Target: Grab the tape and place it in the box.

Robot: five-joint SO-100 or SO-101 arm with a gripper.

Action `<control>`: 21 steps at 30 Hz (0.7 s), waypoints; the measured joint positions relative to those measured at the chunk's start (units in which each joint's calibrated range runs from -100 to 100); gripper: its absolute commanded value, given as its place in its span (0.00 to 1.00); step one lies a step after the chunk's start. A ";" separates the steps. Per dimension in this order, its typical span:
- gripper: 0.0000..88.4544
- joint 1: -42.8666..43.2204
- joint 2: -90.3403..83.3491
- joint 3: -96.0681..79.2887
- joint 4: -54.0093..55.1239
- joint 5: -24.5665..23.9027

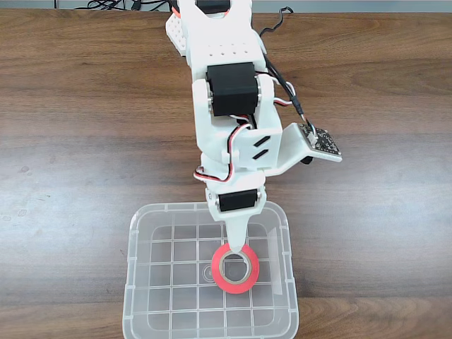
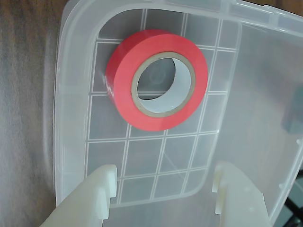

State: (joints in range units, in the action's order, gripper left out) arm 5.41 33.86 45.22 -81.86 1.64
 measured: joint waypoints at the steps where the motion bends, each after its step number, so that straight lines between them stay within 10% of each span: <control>1: 0.22 -0.15 0.00 0.00 0.00 0.00; 11: 0.01 -0.30 0.00 0.09 -4.24 -2.19; 21: 0.02 -0.30 0.00 0.90 -11.78 -2.87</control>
State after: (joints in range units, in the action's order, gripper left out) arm 5.11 33.86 46.12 -93.64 -1.23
